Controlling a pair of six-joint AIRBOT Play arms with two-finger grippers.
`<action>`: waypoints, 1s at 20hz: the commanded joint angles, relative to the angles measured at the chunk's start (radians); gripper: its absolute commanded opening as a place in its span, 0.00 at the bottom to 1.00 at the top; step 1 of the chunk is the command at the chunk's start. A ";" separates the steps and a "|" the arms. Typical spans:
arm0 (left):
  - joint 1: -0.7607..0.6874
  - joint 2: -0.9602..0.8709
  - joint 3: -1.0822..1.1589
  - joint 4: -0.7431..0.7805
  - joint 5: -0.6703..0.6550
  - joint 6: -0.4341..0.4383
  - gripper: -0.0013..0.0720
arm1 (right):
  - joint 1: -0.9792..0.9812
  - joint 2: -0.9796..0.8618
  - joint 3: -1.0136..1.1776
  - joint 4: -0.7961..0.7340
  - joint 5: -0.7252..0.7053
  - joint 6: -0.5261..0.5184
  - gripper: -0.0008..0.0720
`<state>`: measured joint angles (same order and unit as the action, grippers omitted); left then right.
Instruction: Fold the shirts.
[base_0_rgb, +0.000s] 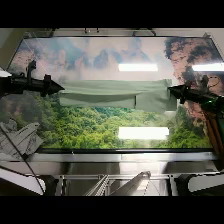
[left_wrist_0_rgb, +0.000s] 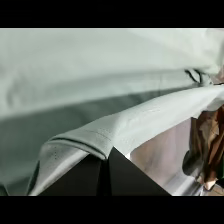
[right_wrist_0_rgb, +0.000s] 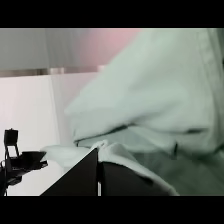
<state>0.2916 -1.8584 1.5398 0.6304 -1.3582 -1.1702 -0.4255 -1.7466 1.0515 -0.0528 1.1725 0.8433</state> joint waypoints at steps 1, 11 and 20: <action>-0.055 -0.199 0.229 -0.002 -0.008 -0.043 0.05 | 0.042 -0.170 0.164 0.058 -0.025 -0.010 0.04; -0.022 -0.327 0.538 0.107 -0.160 -0.135 0.49 | 0.009 -0.198 0.241 0.000 0.094 -0.033 0.36; -0.023 -0.171 0.383 -0.131 -0.150 -0.095 0.03 | -0.088 -0.136 0.267 -0.518 -0.020 0.164 0.89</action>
<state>0.3023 -2.0586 1.9587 0.5850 -1.4944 -1.3033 -0.5079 -1.8812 1.3151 -0.3538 1.1835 0.9112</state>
